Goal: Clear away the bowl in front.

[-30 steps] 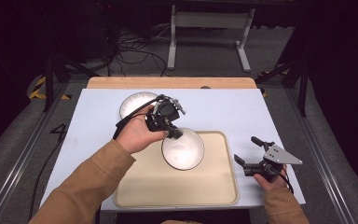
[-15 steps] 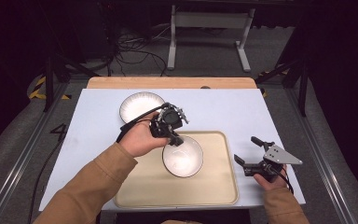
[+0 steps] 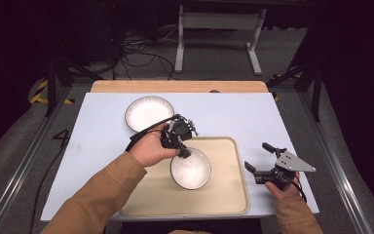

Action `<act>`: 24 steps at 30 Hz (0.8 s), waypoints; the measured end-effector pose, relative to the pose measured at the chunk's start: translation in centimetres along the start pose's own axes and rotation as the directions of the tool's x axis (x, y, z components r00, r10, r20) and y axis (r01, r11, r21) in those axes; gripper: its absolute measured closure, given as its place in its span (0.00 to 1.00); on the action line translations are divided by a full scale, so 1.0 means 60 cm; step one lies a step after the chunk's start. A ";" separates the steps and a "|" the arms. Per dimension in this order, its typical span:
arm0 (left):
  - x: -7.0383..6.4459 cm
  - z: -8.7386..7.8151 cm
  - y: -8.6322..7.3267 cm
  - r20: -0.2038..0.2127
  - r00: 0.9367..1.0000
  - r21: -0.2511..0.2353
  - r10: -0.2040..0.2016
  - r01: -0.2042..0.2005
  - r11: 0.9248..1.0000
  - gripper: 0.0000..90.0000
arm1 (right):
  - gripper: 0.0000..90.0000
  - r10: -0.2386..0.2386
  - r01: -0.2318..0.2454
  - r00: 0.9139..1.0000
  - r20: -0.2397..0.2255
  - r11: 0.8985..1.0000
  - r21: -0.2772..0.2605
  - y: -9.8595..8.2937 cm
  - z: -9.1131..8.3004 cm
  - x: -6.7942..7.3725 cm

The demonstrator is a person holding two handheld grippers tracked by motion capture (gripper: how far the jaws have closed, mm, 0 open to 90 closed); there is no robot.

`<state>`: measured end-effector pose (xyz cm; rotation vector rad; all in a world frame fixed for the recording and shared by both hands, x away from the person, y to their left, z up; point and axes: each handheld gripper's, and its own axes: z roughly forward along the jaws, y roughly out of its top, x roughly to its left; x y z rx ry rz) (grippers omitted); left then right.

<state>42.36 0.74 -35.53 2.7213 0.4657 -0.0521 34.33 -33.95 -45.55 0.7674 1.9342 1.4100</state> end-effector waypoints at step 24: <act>0.005 0.037 -0.007 -0.022 1.000 0.069 0.007 -0.005 0.998 0.89 | 0.06 -0.002 0.002 1.000 -0.002 1.000 0.000 0.000 0.000 0.000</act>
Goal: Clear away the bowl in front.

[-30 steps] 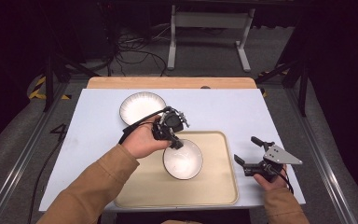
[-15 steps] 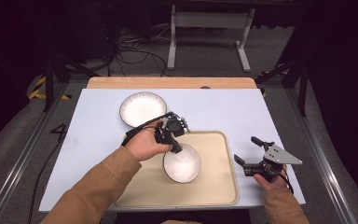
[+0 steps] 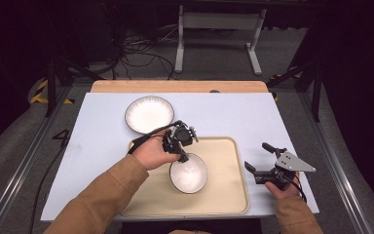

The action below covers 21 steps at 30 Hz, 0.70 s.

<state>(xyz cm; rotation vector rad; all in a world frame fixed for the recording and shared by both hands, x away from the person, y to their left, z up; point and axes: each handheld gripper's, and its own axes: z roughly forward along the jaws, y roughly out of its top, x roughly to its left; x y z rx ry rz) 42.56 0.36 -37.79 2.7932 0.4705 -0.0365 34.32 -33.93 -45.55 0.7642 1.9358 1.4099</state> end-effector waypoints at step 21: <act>0.004 0.001 -0.003 0.001 1.000 -0.004 -0.013 0.013 1.000 0.85 | 0.06 -0.005 0.005 1.000 -0.001 1.000 0.001 0.000 0.000 0.000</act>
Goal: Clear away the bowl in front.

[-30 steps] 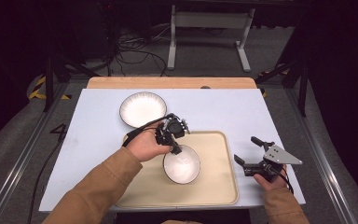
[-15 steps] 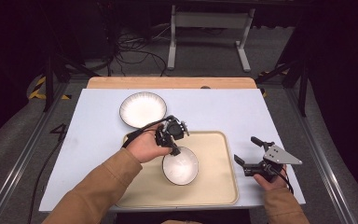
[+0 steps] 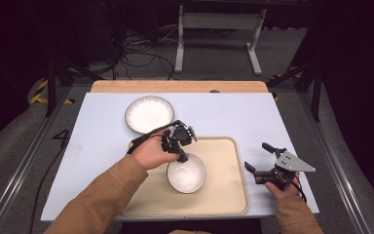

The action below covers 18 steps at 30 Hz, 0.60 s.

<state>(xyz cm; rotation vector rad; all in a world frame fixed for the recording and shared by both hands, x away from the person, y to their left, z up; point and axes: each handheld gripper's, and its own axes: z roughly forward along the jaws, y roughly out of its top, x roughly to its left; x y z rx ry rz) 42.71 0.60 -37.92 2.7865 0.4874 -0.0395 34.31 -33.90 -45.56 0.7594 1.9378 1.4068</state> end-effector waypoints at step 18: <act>0.006 0.007 -0.005 -0.031 0.999 0.020 -0.021 0.022 1.000 0.65 | 0.06 -0.002 0.002 1.000 0.000 1.000 0.001 0.000 0.000 0.000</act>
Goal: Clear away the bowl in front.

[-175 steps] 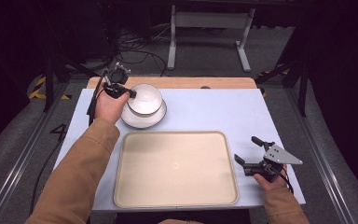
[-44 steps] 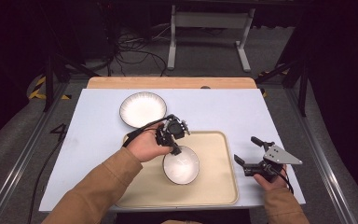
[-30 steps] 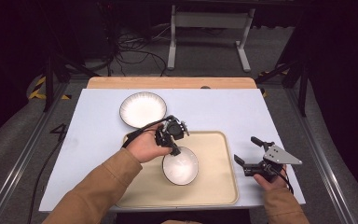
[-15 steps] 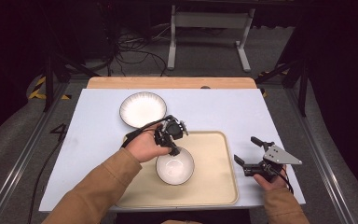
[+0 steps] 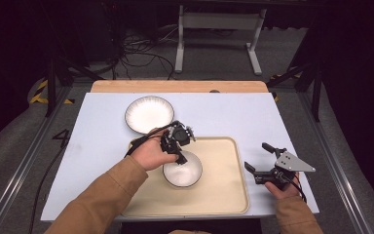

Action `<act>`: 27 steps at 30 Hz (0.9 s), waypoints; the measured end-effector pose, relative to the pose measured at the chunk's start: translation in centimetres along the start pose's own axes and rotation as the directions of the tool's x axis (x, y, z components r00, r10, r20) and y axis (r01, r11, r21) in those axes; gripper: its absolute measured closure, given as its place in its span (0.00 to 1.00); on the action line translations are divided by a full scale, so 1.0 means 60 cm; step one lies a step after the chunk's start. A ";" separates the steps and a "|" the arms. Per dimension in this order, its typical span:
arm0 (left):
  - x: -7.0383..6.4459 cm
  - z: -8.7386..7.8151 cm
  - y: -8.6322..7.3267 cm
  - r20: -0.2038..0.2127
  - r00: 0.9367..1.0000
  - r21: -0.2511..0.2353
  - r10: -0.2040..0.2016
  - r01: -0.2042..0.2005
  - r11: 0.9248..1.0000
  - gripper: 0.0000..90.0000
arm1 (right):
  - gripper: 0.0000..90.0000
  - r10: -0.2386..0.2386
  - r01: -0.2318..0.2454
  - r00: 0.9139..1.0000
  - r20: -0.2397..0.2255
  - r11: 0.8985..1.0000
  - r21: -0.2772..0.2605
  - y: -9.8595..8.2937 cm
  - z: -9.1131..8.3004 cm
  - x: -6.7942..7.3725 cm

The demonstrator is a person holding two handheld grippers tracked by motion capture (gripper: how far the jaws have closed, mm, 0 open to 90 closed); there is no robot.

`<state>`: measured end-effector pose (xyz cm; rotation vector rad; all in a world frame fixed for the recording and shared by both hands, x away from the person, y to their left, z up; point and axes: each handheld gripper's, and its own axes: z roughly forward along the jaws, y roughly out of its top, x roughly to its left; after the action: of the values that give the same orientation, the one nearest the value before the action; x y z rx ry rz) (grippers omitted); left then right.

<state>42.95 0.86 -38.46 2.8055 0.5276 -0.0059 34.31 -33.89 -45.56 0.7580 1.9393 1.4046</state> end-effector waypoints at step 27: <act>-0.016 -0.089 -0.062 -0.076 0.997 -0.397 -0.004 -0.026 0.917 0.48 | 0.06 0.038 -0.038 0.999 0.004 0.999 -0.036 -0.002 -0.006 -0.006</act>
<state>40.46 5.35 -34.34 2.4150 0.4690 0.1899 34.25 -34.42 -45.56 0.7844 1.9001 1.4550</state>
